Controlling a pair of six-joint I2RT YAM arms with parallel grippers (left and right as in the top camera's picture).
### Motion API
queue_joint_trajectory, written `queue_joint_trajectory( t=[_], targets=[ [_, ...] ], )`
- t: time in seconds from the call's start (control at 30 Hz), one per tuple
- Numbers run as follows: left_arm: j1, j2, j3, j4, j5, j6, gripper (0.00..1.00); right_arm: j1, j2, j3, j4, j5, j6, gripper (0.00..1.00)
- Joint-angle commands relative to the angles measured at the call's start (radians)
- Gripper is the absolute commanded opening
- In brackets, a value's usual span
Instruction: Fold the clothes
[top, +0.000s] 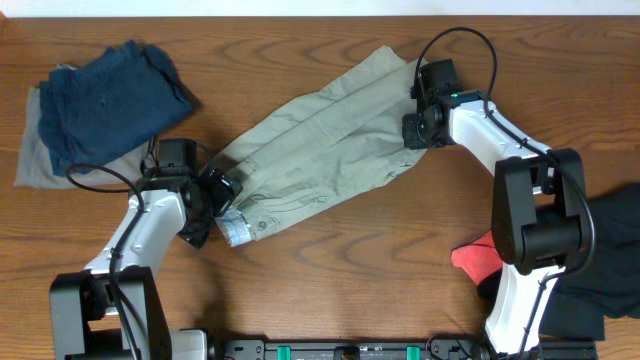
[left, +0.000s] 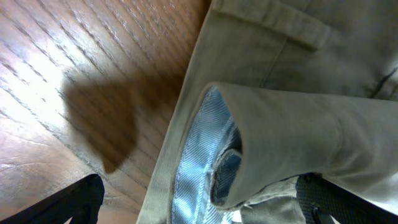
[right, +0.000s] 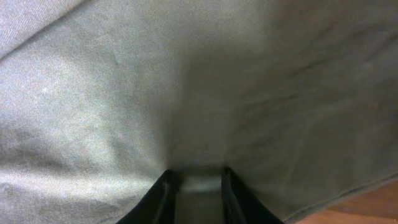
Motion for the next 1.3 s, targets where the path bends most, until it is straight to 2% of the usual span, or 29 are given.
queue_joint_trajectory(
  t=[0.0,0.07,0.13,0.2,0.33,0.43,0.47,0.53,0.6,0.77,0.9,1.27],
  targets=[
    [-0.002,0.008,-0.027,0.031,0.023,0.002,0.96,-0.005,0.016,-0.024,-0.031,0.033,0.023,0.27],
    [-0.003,0.016,-0.035,0.045,0.038,0.002,0.88,-0.005,-0.006,-0.024,-0.035,0.033,0.023,0.29],
    [-0.008,0.032,-0.037,0.055,0.053,0.003,0.73,-0.005,-0.037,-0.024,-0.034,0.034,0.023,0.32],
    [-0.018,0.049,-0.038,0.071,0.07,0.005,0.69,-0.005,-0.078,-0.024,-0.034,0.033,0.023,0.37],
    [-0.043,0.063,-0.038,0.105,0.074,0.016,0.4,-0.005,-0.167,-0.024,-0.037,0.027,0.012,0.4],
    [-0.04,0.063,-0.037,0.146,0.088,0.064,0.1,-0.004,-0.228,-0.024,-0.033,-0.013,-0.045,0.31],
    [-0.035,0.062,-0.035,0.159,0.104,0.094,0.06,-0.004,-0.241,-0.024,-0.031,-0.031,-0.058,0.25],
    [-0.021,0.054,-0.021,0.156,0.147,0.172,0.06,-0.004,-0.261,-0.024,-0.022,-0.084,-0.089,0.19],
    [-0.008,0.036,0.005,0.109,0.169,0.23,0.06,-0.004,-0.263,-0.024,-0.018,-0.157,-0.116,0.18],
    [0.005,-0.048,0.11,-0.134,0.167,0.345,0.06,0.011,-0.246,-0.024,-0.019,-0.336,-0.159,0.11],
    [0.006,-0.126,0.196,-0.298,0.167,0.382,0.06,0.05,-0.224,-0.024,-0.033,-0.387,-0.166,0.11],
    [0.006,-0.271,0.319,-0.504,0.169,0.393,0.06,0.234,-0.066,-0.025,-0.012,-0.473,-0.176,0.08]
  ],
)
